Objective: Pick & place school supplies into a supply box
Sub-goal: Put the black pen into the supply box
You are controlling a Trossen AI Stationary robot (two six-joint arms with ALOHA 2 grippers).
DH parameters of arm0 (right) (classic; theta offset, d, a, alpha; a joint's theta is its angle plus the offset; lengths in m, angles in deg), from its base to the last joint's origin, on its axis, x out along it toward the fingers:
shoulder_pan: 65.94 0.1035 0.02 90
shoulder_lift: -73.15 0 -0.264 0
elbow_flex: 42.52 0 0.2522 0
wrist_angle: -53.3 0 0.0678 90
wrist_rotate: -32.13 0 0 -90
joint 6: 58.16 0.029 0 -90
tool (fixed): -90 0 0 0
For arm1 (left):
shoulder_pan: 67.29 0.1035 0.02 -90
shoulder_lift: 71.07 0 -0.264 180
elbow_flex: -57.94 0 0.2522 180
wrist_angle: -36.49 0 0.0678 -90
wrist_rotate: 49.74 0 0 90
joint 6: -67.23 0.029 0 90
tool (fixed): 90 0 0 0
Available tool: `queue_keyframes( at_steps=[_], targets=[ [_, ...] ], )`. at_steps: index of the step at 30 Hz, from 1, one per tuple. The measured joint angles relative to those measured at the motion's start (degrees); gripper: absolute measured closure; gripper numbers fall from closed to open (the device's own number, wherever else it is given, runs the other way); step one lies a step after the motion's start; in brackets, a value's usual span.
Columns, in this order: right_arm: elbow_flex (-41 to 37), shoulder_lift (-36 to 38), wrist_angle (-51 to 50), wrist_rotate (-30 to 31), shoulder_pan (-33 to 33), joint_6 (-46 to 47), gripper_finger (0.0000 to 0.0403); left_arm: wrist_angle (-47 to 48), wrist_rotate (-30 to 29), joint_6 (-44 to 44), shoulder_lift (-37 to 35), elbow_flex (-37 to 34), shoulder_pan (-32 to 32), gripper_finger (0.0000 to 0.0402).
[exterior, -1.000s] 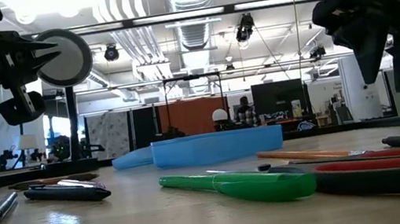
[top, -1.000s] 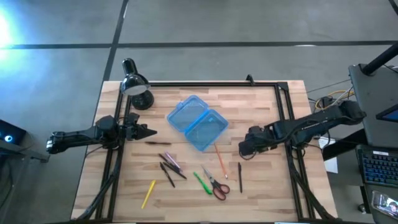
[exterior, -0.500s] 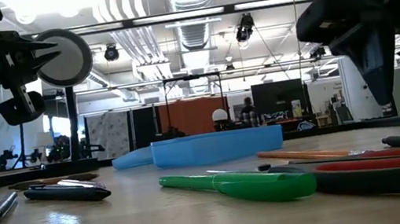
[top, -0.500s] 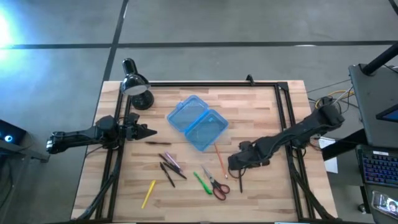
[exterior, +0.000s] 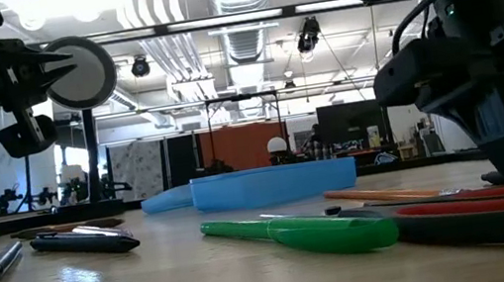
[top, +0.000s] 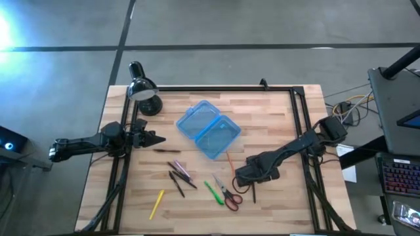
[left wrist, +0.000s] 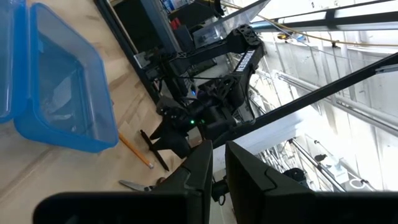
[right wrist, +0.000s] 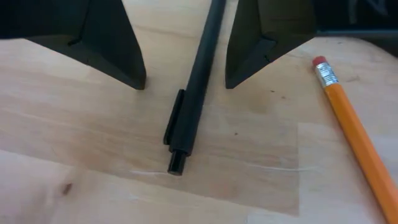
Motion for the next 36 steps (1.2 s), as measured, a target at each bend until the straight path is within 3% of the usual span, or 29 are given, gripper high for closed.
queue_keyframes(
  at_steps=[12,19,21,26,28,33,36],
  targets=[
    [-4.3,0.4,1.4,-0.3,0.0,0.0,0.0365,0.0,0.0,0.0,0.0,0.0,0.0,0.0374],
    [-5.2,2.1,1.7,2.2,-1.2,-0.4,0.0387,0.0,0.0,0.0,0.0,0.0,0.0,0.0374],
    [-5.6,3.8,1.5,5.6,-1.9,1.5,0.0388,0.0,0.0,0.0,0.0,0.0,0.0,0.0374],
    [-6.9,9.1,1.2,21.1,-4.5,7.2,0.039,0.0,0.0,0.0,0.0,0.0,0.0,0.0374],
    [-8.2,12.3,2.4,23.5,-5.3,9.5,0.039,0.0,0.0,0.0,0.0,0.0,0.0,0.0374],
    [-11.9,19.9,15.4,36.9,-9.1,13.5,0.039,0.1,0.0,0.0,0.0,0.0,0.0,0.0374],
    [-13.6,22.2,23.9,41.0,-11.7,13.2,0.039,0.2,0.0,0.0,0.1,0.0,0.0,0.0374]
  ],
)
